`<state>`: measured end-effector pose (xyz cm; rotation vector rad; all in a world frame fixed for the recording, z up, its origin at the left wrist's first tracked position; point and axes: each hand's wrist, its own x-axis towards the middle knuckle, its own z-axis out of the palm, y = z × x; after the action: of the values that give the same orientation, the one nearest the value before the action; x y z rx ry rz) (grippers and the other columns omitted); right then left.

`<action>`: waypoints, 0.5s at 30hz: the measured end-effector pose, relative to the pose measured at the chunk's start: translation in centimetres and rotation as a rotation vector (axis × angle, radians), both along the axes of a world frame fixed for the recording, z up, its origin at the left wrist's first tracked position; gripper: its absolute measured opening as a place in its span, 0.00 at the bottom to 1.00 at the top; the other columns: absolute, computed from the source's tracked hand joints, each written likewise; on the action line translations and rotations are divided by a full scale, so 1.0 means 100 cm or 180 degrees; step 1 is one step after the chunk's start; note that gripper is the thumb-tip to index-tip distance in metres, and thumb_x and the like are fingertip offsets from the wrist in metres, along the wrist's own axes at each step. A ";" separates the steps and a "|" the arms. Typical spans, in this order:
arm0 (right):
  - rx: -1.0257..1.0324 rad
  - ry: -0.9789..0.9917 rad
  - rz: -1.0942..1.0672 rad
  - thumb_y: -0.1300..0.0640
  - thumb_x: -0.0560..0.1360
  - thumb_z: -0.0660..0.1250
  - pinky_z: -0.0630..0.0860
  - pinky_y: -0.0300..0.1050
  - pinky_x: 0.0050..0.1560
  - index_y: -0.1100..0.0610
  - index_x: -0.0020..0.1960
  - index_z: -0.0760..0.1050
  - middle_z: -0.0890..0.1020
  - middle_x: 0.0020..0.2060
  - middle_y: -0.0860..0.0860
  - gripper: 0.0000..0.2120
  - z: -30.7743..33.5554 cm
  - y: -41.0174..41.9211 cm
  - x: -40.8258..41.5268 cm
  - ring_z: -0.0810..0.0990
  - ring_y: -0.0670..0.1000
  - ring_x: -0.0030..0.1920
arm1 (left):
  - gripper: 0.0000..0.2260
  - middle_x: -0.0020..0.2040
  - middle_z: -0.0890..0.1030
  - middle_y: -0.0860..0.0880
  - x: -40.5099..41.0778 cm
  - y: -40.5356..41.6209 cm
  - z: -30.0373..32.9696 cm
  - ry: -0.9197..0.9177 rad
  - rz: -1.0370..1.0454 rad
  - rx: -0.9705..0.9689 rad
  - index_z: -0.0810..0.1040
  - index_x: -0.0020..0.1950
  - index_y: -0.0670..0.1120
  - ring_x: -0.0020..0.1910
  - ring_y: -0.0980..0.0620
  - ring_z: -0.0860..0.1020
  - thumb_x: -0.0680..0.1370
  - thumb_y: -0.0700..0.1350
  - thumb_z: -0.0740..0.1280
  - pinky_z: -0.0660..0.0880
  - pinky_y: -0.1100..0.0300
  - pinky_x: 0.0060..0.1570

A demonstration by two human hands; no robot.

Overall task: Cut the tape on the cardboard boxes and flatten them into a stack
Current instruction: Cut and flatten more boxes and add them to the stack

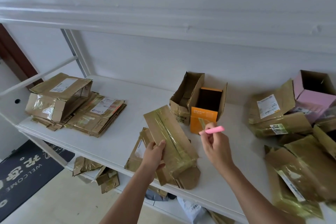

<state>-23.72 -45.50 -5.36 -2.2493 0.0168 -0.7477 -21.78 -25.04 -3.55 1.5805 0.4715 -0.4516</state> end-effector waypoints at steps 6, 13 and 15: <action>0.0788 -0.0180 0.0536 0.59 0.82 0.62 0.80 0.38 0.38 0.54 0.59 0.76 0.82 0.46 0.46 0.08 0.002 0.047 0.005 0.82 0.43 0.44 | 0.13 0.52 0.81 0.48 -0.003 -0.009 0.004 0.0008 -0.0013 -0.0055 0.73 0.63 0.48 0.48 0.49 0.81 0.82 0.52 0.63 0.80 0.54 0.39; 0.0912 -0.0236 0.0253 0.63 0.80 0.64 0.82 0.45 0.37 0.57 0.59 0.77 0.83 0.45 0.47 0.09 -0.014 0.049 -0.019 0.84 0.47 0.44 | 0.12 0.50 0.81 0.45 -0.014 -0.003 0.003 0.0030 -0.0181 0.0356 0.74 0.57 0.43 0.44 0.47 0.83 0.82 0.51 0.64 0.82 0.52 0.34; 0.0907 -0.0014 0.0256 0.62 0.80 0.64 0.82 0.49 0.35 0.53 0.59 0.76 0.83 0.44 0.45 0.09 -0.019 0.044 -0.021 0.83 0.46 0.41 | 0.12 0.49 0.82 0.44 -0.018 -0.002 -0.001 0.0161 -0.0197 0.0287 0.74 0.57 0.43 0.42 0.45 0.85 0.80 0.51 0.66 0.83 0.48 0.38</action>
<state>-25.84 -41.06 -7.29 -1.9659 0.0288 -0.6626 -23.63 -25.23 -3.62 1.6773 0.4881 -0.5248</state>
